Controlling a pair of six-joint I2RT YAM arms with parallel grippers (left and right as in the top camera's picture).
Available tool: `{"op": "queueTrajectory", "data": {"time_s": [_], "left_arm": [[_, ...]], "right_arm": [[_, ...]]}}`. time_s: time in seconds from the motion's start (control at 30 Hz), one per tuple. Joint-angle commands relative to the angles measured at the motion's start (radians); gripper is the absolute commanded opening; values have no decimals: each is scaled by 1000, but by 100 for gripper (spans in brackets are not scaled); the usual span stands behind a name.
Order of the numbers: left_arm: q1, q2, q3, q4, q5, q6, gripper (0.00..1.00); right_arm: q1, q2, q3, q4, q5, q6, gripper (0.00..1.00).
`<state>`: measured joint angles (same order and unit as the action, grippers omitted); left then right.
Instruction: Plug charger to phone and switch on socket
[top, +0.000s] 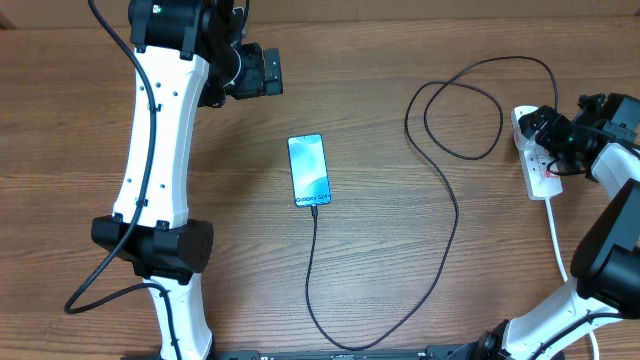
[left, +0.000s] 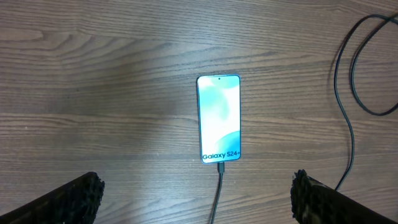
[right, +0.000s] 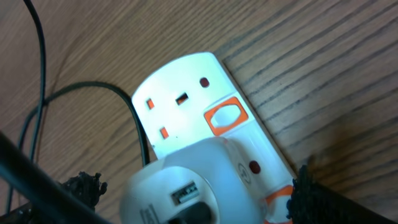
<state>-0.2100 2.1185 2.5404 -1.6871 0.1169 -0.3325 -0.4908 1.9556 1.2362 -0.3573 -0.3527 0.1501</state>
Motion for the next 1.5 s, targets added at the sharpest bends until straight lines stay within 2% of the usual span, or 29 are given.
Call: {"op": "queueTrajectory", "data": {"time_s": [0.0,0.43,1.0,1.47], "left_arm": [[-6,-26,20,-2,7,23,100],[-6,-26,20,-2,6,23,100],[-6,-26,20,-2,7,23,100],[-6,-26,20,-2,6,22,99]], "right_arm": [[6,9,-7,-3,-19,-2,100],[7,9,-7,-3,-121,-26,100],[32,9,-7,-85,-122,9,100],[53,10,-7,-89,-85,45,100]]}}
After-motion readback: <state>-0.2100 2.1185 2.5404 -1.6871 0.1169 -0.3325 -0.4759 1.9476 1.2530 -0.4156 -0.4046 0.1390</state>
